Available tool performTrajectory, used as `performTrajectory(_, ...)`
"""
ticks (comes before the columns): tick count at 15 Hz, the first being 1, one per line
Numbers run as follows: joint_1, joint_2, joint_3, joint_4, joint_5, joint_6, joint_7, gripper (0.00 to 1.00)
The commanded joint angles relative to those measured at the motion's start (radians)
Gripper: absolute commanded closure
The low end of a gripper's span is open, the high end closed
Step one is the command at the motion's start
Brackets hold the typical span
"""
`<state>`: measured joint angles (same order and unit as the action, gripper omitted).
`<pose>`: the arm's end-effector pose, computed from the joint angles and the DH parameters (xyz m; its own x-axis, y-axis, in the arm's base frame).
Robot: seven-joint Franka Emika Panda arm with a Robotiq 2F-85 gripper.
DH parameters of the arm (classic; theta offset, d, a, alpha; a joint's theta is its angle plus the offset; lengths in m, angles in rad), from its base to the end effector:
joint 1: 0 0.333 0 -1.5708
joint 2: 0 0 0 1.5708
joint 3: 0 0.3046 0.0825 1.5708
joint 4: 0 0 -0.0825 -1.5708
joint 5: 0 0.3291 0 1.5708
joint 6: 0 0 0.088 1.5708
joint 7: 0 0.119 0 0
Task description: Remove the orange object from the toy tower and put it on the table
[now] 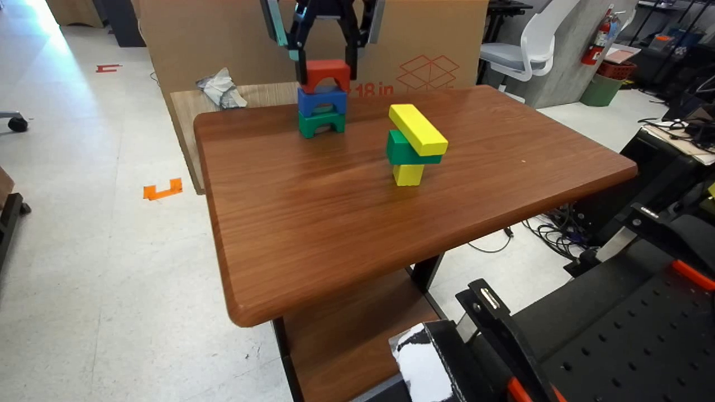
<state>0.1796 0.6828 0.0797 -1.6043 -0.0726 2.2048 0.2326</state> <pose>0.6179 0.1538 0.2386 0.9956 0.0552 -0.0764 0.0571 -0.9981 0.0228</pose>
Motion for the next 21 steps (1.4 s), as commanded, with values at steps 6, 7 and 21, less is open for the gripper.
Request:
performTrajectory(6,-0.057,-0.205,-0.021,-0.170,0.011,0.024,-0.121,0.58)
performTrajectory(7,-0.073,-0.230,-0.028,-0.196,0.009,0.026,-0.142,0.58)
performTrajectory(21,-0.198,-0.043,-0.129,-0.122,-0.032,-0.002,-0.223,0.58)
